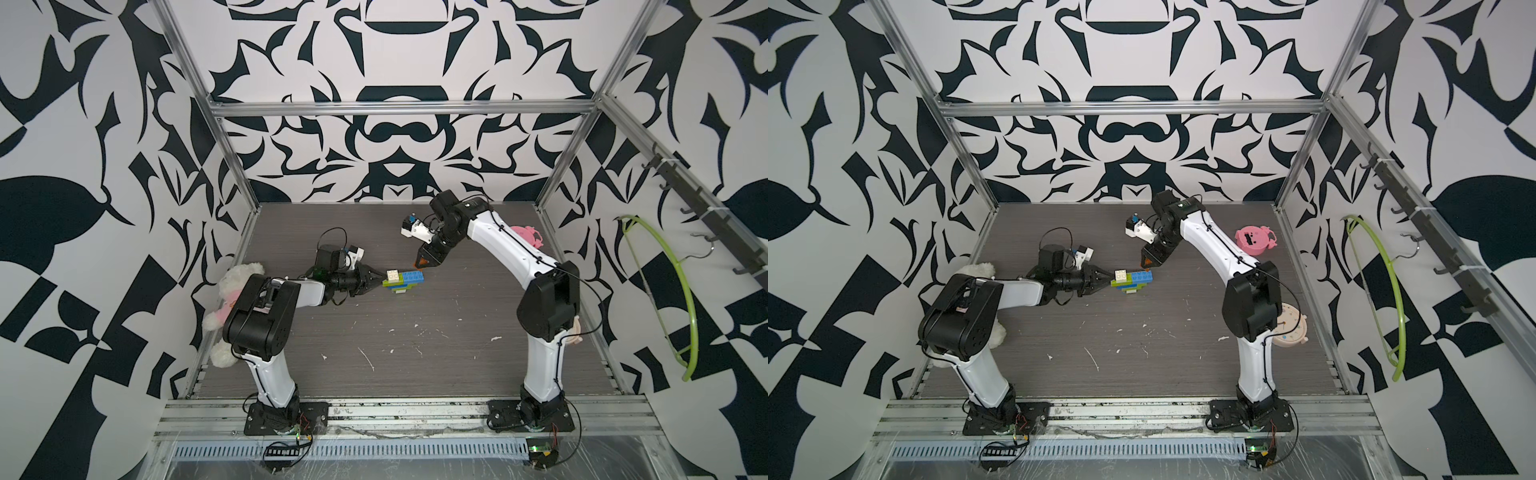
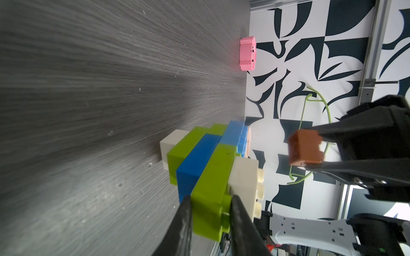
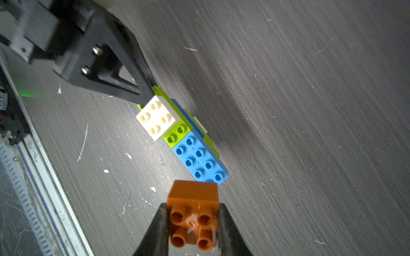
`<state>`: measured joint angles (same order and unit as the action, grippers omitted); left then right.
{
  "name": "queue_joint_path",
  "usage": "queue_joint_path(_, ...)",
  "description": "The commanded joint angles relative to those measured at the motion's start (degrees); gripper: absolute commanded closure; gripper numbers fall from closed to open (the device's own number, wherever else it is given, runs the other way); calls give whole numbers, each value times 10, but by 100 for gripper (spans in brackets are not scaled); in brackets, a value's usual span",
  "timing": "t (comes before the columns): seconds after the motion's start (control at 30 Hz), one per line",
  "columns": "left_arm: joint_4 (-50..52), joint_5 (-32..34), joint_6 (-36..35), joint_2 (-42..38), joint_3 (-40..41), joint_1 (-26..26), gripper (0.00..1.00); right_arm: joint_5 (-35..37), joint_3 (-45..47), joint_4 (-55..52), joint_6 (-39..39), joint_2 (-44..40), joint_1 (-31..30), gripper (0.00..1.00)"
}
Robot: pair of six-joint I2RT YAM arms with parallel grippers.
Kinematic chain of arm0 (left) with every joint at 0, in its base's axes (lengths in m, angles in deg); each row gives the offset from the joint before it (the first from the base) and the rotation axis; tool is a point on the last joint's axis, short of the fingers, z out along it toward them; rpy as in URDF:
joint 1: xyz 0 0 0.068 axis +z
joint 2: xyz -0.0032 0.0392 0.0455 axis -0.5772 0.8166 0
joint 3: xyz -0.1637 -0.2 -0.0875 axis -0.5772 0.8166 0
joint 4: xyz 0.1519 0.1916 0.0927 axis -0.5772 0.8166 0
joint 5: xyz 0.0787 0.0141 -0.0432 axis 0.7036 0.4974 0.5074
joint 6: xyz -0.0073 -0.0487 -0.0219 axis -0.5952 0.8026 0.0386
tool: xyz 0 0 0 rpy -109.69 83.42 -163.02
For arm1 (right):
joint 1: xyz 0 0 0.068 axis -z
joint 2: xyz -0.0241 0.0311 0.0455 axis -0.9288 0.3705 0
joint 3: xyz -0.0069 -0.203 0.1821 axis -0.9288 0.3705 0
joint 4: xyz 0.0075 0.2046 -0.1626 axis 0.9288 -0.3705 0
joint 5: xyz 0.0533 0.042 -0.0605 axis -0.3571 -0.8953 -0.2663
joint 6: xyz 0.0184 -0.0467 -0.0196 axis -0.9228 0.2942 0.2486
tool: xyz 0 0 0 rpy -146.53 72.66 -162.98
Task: Assemble a heart with lego
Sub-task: Assemble the lego brick with the lego brick.
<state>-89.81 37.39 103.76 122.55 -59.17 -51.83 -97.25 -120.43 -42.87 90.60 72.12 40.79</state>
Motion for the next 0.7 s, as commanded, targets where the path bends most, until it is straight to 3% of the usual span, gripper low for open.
queue_joint_path(0.0,128,-53,-83,15,-39,15,74,4,-43,-66,33,9,-15,93)
queue_joint_path(0.27,283,-84,-200,48,-110,31,74,16,-81,-78,48,56,-39,93)
queue_joint_path(0.67,356,-95,-273,77,-144,46,75,28,-115,-71,74,89,-51,94)
